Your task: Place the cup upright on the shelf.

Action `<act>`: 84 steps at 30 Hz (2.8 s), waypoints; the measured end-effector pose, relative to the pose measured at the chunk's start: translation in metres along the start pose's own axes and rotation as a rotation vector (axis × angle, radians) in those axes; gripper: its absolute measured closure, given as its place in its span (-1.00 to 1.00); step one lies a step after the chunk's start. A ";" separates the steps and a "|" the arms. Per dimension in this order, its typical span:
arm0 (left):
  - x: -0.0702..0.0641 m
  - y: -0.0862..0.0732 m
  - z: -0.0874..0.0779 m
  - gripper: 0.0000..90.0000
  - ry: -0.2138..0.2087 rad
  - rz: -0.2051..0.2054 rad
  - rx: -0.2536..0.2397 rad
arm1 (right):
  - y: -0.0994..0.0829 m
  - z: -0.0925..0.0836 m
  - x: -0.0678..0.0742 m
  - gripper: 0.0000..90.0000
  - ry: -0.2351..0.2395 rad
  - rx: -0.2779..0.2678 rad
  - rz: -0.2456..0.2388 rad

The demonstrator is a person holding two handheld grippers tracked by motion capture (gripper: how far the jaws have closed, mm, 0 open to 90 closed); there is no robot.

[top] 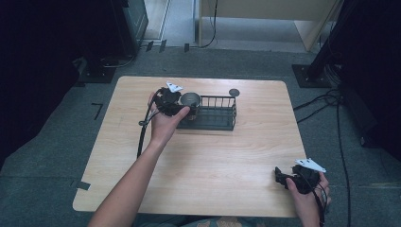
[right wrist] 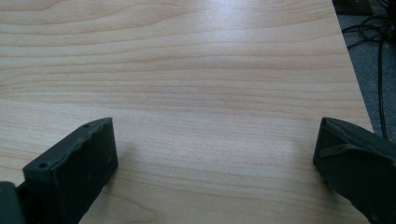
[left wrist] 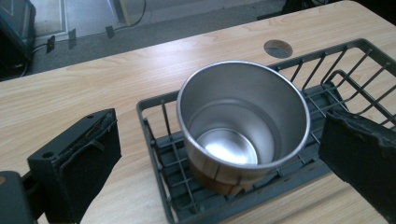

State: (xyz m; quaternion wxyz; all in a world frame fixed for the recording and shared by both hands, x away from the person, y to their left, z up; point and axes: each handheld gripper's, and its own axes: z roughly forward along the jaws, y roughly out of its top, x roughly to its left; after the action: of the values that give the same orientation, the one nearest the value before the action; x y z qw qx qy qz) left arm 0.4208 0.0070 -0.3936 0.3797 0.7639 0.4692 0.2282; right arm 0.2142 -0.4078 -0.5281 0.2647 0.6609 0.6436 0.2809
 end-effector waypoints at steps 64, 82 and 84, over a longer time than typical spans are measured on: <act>0.083 -0.173 -0.077 -1.00 0.095 -0.133 0.071 | 0.000 0.000 0.000 -1.00 -0.001 0.000 -0.001; 0.112 -0.214 -0.096 -1.00 0.167 -0.136 0.131 | 0.000 0.000 0.000 -1.00 -0.001 0.001 -0.001; 0.117 -0.220 -0.098 -1.00 0.180 -0.144 0.135 | 0.000 0.000 0.000 -1.00 -0.001 0.001 -0.002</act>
State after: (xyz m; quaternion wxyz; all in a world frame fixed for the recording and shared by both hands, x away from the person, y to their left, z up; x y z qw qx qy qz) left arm 0.2854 0.2064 -0.5094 0.2993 0.7285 0.5692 0.2360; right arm 0.2141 -0.4078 -0.5281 0.2650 0.6605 0.6442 0.2802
